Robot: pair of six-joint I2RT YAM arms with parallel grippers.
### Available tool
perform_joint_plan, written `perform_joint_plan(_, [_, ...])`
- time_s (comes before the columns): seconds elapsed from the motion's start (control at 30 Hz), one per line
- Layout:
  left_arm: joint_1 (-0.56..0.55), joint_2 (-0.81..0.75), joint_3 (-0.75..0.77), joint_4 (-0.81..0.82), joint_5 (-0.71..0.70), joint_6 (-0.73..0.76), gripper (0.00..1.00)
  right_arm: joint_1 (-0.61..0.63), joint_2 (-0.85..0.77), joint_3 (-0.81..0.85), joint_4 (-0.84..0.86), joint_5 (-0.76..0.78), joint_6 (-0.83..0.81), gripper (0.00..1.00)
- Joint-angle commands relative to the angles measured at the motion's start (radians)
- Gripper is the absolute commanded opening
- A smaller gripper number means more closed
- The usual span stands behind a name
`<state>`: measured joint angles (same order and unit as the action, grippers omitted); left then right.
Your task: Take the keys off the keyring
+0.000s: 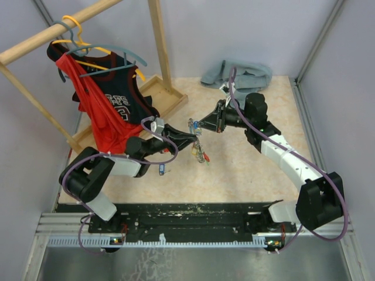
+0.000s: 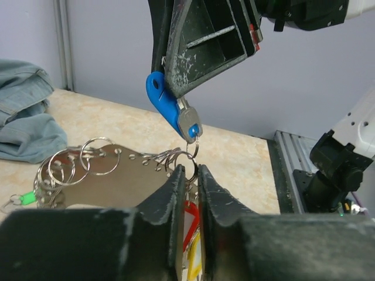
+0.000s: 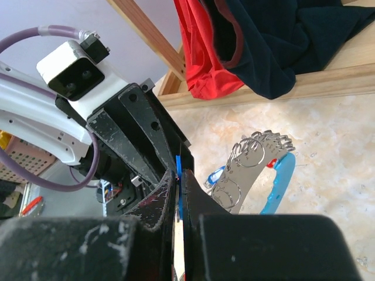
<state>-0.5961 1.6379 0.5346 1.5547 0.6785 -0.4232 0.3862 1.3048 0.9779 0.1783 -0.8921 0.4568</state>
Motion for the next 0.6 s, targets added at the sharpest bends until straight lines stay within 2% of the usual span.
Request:
perform_joint_plan(0.0, [0.013,-0.019,0.036,0.235,0.041,-0.055,0.16,0.013,-0.007,0.058,0.06,-0.018,-0.018,0.0])
perform_joint_plan(0.03, [0.016,-0.017,0.039,0.235,0.047,-0.065,0.1,0.013,-0.007,0.059,0.059,-0.02,-0.019,0.0])
perform_joint_plan(0.07, [0.019,-0.014,0.042,0.236,0.053,-0.076,0.01,0.013,-0.007,0.061,0.057,-0.021,-0.023,0.0])
perform_joint_plan(0.37, [0.038,-0.004,0.05,0.236,0.088,-0.128,0.0,0.013,-0.006,0.077,0.019,-0.019,-0.063,0.0])
perform_joint_plan(0.57, [0.041,-0.01,0.015,0.235,0.071,-0.08,0.0,0.013,0.01,0.014,0.249,-0.122,0.145,0.0])
